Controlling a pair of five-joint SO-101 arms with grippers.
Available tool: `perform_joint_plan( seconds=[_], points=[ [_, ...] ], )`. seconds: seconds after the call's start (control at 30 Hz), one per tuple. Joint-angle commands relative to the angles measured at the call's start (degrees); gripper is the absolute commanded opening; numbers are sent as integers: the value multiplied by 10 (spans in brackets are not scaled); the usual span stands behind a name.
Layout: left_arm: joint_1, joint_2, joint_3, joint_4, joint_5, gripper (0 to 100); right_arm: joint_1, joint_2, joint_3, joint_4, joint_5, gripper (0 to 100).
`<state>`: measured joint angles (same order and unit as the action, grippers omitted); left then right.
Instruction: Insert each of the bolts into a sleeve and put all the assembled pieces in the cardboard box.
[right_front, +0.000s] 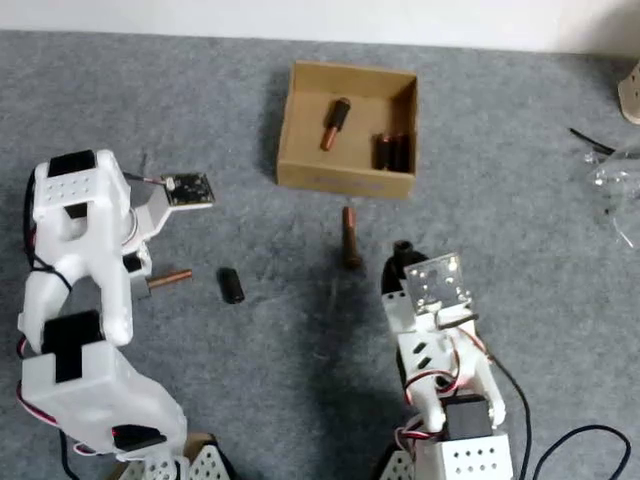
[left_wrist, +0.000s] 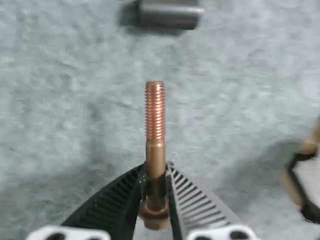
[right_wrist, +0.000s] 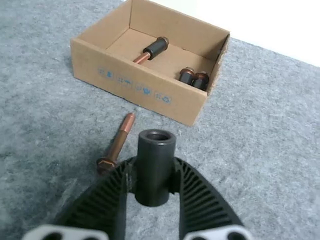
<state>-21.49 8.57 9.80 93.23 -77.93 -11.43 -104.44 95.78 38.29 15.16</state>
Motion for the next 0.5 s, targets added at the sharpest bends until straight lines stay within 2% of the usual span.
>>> perform_joint_plan(
  seconds=[0.0,0.13,0.27,0.3,0.4,0.47],
  points=[
    [-4,13,-3,-76,-195,8,9,-7,70,-23,7,5],
    [2,21,-3,-139,-112,48,9,-7,70,-23,7,5],
    [15,15,-3,-164,-41,242,9,-7,70,-23,7,5],
    [20,15,-3,-166,-22,257,9,-7,70,-23,7,5],
    [46,15,-36,-158,40,222,9,-7,70,-23,7,5],
    [60,15,-73,-150,125,215,9,-7,70,-23,7,5]
  ],
)
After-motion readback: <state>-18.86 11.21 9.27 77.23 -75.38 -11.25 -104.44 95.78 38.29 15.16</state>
